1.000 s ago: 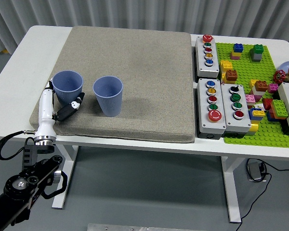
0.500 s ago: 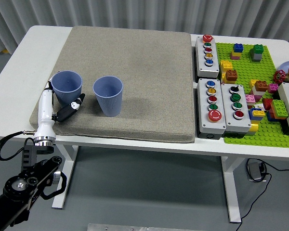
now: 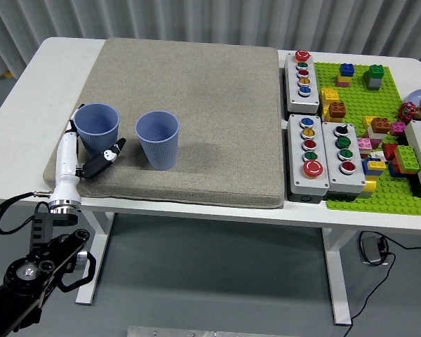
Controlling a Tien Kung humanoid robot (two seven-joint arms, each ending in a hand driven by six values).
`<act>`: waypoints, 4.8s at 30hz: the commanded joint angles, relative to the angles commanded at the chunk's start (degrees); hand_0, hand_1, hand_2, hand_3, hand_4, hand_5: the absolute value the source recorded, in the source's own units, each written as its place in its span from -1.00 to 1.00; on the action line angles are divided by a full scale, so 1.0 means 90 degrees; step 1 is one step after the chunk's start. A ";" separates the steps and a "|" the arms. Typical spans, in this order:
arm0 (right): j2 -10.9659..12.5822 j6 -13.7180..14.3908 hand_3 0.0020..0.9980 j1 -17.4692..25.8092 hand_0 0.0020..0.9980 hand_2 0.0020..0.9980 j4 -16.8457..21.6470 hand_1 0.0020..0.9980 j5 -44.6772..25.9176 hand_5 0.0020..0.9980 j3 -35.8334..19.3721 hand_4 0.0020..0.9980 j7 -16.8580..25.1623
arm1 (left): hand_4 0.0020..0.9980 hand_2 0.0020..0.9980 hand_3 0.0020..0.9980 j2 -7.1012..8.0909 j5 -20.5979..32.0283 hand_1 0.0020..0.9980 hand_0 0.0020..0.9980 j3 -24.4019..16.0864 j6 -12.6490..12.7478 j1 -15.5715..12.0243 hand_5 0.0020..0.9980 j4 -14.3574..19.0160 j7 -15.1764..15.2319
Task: Pick cup pour cup place
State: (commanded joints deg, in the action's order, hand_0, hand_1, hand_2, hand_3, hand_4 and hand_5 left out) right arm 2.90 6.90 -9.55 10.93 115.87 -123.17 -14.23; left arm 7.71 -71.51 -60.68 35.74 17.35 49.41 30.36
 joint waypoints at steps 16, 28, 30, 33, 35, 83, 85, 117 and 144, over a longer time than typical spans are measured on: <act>0.0008 -0.0006 0.16 -0.0030 0.37 0.16 -0.0003 0.27 -0.0013 -0.71 -0.0003 -1.00 0.0002 | 0.96 1.00 1.00 -0.0022 -0.0160 0.87 0.76 -0.0167 -0.0088 -0.0052 -0.11 0.0002 -0.0120; 0.0013 -0.0013 0.17 -0.0032 0.37 0.16 -0.0005 0.27 0.0009 -0.70 -0.0027 -1.00 0.0009 | 0.96 1.00 1.00 0.0008 -0.0273 0.88 0.78 -0.0354 -0.0096 -0.0252 -0.11 0.0120 -0.0125; 0.0014 -0.0012 0.16 -0.0034 0.37 0.16 -0.0005 0.27 0.0001 -0.70 -0.0023 -1.00 0.0008 | 1.00 1.00 1.00 0.0013 -0.0274 0.88 0.78 -0.0370 -0.0103 -0.0262 -0.07 0.0121 -0.0127; 0.0013 -0.0011 0.16 -0.0036 0.37 0.16 -0.0005 0.27 -0.0003 -0.70 -0.0019 -1.00 0.0007 | 1.00 1.00 1.00 0.0016 -0.0274 0.88 0.78 -0.0406 -0.0117 -0.0275 -0.07 0.0122 -0.0129; 0.0013 -0.0010 0.16 -0.0035 0.37 0.16 -0.0005 0.27 -0.0010 -0.70 -0.0015 -1.00 0.0005 | 1.00 1.00 1.00 0.0018 -0.0279 0.88 0.78 -0.0422 -0.0133 -0.0280 -0.03 0.0128 -0.0137; -0.0013 0.0030 0.16 0.0006 0.37 0.16 -0.0008 0.27 -0.0054 -0.70 0.0060 -1.00 -0.0014 | 0.98 0.90 0.89 0.0271 0.2462 0.67 0.59 -0.2348 -0.1276 -0.0177 0.78 0.1838 -0.0657; -0.0011 0.0034 0.16 -0.0003 0.37 0.16 -0.0011 0.27 -0.0067 -0.70 0.0073 -1.00 -0.0012 | 0.73 0.91 0.90 0.0263 0.2468 0.70 0.62 -0.2372 -0.1337 -0.0142 1.00 0.1809 -0.0722; -0.0005 0.0074 0.16 -0.0022 0.37 0.16 -0.0016 0.27 -0.0180 -0.71 0.0126 -1.00 0.0008 | 0.76 0.92 0.92 0.0151 0.2060 0.72 0.66 -0.2416 -0.1168 -0.0230 1.00 0.2074 -0.0693; -0.0003 0.0065 0.16 0.0033 0.37 0.16 -0.0016 0.27 -0.0148 -0.71 0.0083 -1.00 0.0032 | 0.76 0.92 0.91 -0.0037 0.1897 0.71 0.65 -0.2234 -0.0914 -0.0469 1.00 0.2442 -0.0540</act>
State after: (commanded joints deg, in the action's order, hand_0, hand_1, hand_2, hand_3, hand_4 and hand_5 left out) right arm 2.88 7.48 -9.25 10.78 114.55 -122.42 -13.94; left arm 7.38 -54.44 -80.79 27.51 13.13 71.39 25.49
